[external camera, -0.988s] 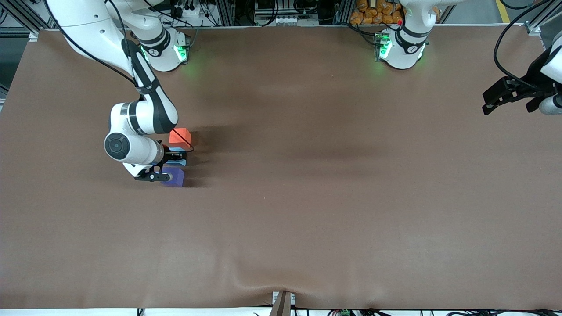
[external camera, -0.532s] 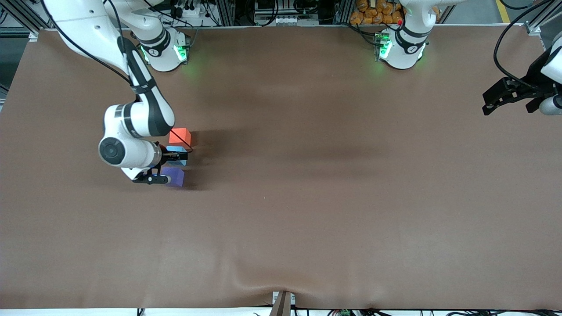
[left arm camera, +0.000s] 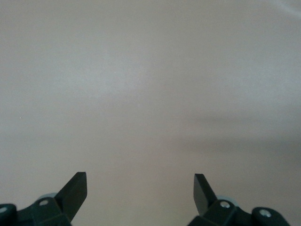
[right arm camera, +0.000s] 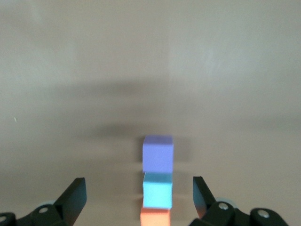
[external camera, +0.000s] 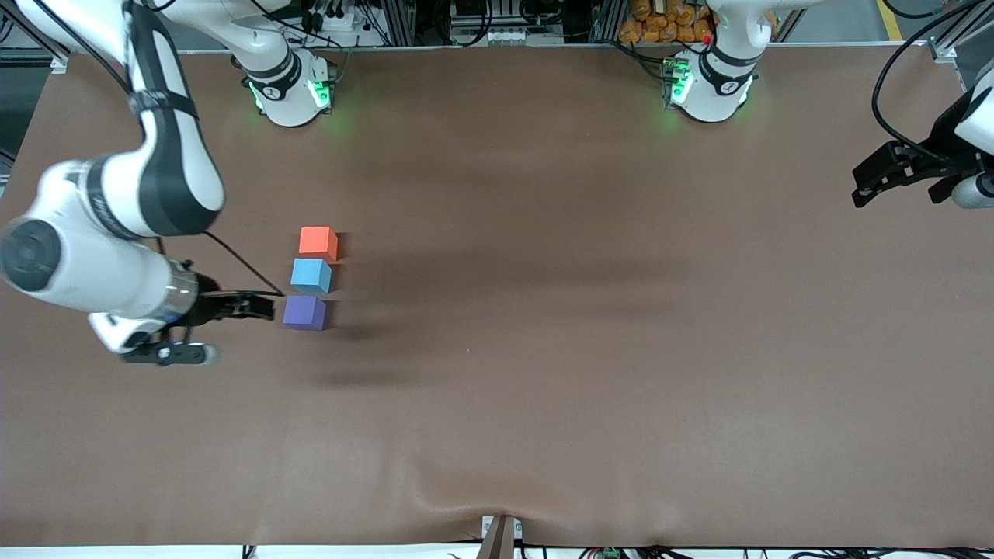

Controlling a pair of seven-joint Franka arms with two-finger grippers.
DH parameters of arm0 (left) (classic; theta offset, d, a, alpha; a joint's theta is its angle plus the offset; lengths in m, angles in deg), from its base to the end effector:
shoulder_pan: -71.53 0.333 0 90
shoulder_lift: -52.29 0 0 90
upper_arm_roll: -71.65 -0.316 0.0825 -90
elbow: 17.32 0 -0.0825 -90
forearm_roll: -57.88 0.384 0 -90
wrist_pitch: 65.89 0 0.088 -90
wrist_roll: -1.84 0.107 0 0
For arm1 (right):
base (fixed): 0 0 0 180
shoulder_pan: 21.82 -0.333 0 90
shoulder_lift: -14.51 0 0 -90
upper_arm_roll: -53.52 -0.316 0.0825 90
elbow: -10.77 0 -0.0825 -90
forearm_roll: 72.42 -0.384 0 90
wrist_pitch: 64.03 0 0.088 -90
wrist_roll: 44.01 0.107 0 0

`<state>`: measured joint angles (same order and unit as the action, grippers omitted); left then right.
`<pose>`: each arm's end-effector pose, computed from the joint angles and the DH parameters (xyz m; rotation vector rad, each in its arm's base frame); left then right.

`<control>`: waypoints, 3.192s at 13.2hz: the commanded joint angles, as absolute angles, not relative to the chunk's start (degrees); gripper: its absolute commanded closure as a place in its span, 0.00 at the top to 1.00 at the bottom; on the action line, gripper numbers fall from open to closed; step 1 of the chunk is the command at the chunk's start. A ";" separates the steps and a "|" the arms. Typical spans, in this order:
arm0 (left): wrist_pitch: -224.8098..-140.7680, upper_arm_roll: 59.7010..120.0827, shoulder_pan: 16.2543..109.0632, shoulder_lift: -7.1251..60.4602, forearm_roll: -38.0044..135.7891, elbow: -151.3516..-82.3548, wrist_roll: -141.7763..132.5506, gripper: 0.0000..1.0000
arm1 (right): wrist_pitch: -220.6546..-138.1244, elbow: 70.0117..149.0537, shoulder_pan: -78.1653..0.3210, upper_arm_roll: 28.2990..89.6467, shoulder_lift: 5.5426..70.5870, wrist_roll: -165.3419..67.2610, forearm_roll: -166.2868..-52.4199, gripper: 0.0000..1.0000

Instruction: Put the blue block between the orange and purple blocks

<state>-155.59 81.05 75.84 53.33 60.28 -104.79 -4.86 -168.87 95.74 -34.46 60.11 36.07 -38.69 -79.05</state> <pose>0.5471 -0.0452 0.6549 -3.1011 -0.0457 -0.0948 0.6632 0.0904 0.4584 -3.0750 0.0169 0.0516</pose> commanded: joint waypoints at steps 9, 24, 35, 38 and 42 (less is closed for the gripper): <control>-156.33 81.58 76.10 52.64 60.87 -104.94 -4.23 1.00 | -141.67 75.63 -26.04 60.11 27.73 -39.70 -75.41 1.00; -156.33 82.73 76.28 52.64 60.96 -105.12 -4.58 1.00 | -148.23 98.84 -25.60 60.20 10.73 -42.34 -72.60 1.00; -158.17 83.34 75.84 50.62 60.96 -104.94 -5.19 1.00 | -147.53 94.45 -25.08 60.38 12.84 -46.82 -71.01 1.00; -157.74 84.05 76.10 51.23 60.87 -105.91 -5.37 1.00 | -147.53 94.45 -24.90 60.29 12.84 -46.82 -71.10 1.00; -154.14 84.31 76.37 51.67 60.26 -106.09 -7.30 1.00 | -147.53 94.45 -24.99 60.38 12.84 -46.82 -71.19 1.00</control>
<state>-155.85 83.82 75.78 50.52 60.33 -105.54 -6.28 -148.16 95.70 -26.01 60.89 12.41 -45.82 -70.84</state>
